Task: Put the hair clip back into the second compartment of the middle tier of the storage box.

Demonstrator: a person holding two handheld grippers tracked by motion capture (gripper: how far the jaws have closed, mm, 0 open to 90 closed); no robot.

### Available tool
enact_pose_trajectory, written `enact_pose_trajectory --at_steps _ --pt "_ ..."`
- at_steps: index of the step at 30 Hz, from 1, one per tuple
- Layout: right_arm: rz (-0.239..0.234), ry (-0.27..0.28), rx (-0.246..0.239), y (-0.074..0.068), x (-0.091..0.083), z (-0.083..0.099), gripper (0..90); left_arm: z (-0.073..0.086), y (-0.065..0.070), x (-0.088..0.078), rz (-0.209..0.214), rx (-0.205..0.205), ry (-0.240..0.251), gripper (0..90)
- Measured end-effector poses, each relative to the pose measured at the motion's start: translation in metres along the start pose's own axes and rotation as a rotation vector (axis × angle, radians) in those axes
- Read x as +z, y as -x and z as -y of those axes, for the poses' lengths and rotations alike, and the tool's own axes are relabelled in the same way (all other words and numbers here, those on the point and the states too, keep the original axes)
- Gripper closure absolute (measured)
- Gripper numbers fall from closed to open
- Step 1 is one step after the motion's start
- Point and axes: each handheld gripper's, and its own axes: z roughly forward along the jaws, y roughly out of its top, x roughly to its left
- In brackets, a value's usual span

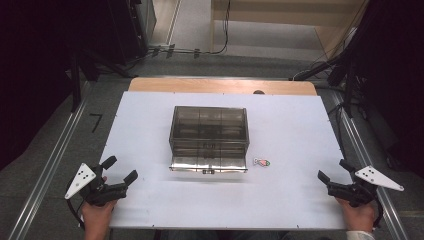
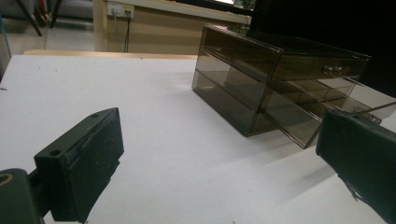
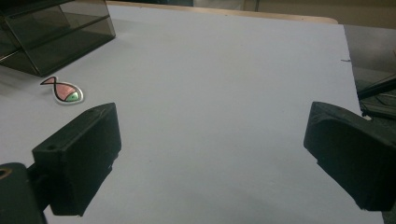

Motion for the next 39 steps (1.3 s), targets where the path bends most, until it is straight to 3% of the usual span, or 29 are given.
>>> enact_pose_trajectory --at_steps 5,17,24,39 --pt "0.001 0.004 -0.007 0.0 0.0 0.0 2.5 0.0 0.0 0.0 -0.001 -0.002 0.0 1.4" --pt "0.04 -0.05 -0.033 -0.007 0.005 -0.003 3.0 0.0 0.0 0.0 -0.003 -0.004 -0.002 1.4" --pt "0.03 -0.063 -0.029 -0.012 0.012 -0.006 3.0 0.0 0.0 0.0 -0.002 -0.005 -0.002 1.4" --pt "-0.01 -0.091 -0.071 -0.032 0.036 -0.016 4.7 0.0 0.0 0.0 -0.003 -0.007 -0.003 1.4"
